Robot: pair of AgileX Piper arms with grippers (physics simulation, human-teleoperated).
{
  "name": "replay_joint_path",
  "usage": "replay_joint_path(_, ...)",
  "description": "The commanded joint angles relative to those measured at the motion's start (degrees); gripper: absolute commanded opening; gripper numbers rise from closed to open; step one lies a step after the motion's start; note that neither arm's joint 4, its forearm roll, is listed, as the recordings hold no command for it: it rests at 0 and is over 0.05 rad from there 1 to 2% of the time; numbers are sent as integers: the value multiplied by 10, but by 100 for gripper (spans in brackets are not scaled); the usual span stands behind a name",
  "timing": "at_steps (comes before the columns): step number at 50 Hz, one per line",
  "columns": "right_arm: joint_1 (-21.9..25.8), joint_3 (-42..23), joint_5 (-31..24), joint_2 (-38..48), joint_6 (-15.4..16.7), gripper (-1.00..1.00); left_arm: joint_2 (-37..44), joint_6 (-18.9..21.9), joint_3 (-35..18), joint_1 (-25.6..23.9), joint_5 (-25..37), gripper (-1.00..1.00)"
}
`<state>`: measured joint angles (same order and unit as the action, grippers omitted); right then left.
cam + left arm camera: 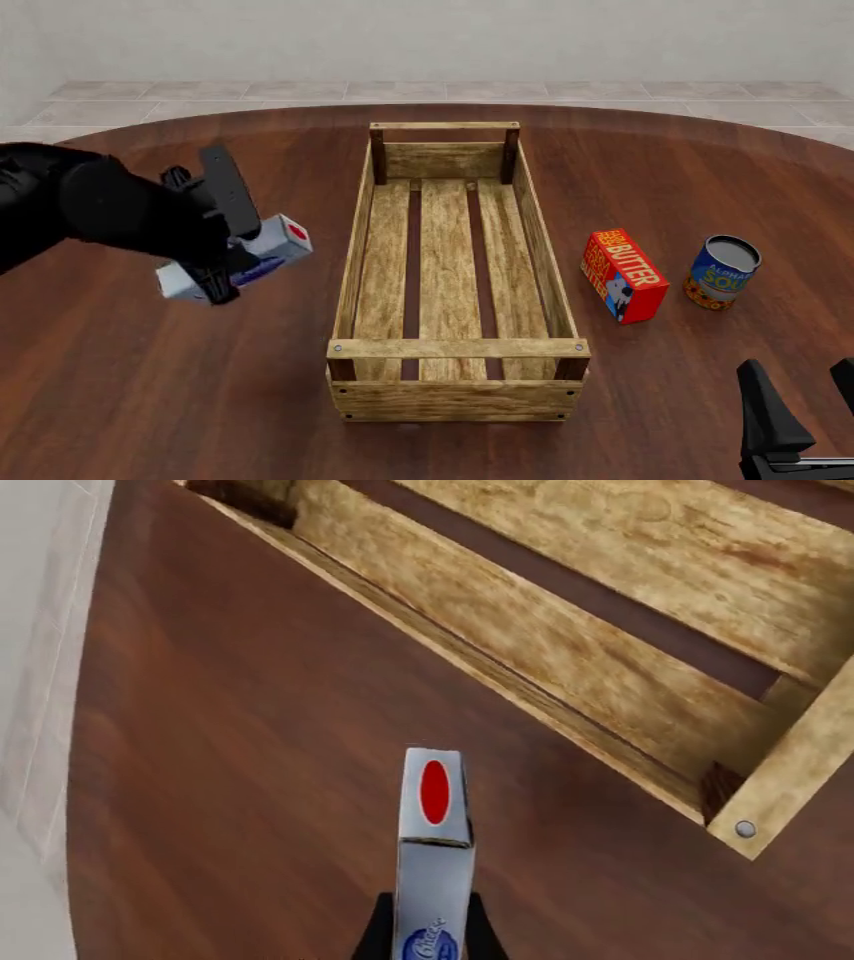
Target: Pick up the cream cheese and put it in the tray.
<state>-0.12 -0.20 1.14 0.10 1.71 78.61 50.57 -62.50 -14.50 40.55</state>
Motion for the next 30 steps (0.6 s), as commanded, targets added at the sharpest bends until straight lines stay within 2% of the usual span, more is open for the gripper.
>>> replay_joint_path(1,0,0,0,0,0,100,-10,-72,-104,-23,83,-100)
replay_joint_path(5,0,0,0,0,0,100,-4,-89,-123,-29,100,-100)
replay_joint_path(7,0,0,0,0,0,100,4,-65,-116,-6,99,-100)
replay_joint_path(9,0,0,0,0,0,100,6,-67,-118,-6,99,-100)
replay_joint_path(10,0,0,0,0,0,100,17,-65,-126,11,99,-100)
replay_joint_path(13,0,0,0,0,0,100,24,-80,-146,9,109,-100)
replay_joint_path(15,0,0,0,0,0,100,55,-124,-200,32,129,-100)
replay_joint_path(20,0,0,0,0,0,100,61,-129,-216,31,140,-100)
replay_joint_path(21,0,0,0,0,0,100,58,-133,-213,18,141,-100)
replay_joint_path(24,0,0,0,0,0,100,69,-168,-235,6,153,-100)
replay_joint_path(30,0,0,0,0,0,100,75,-171,-243,-1,149,-100)
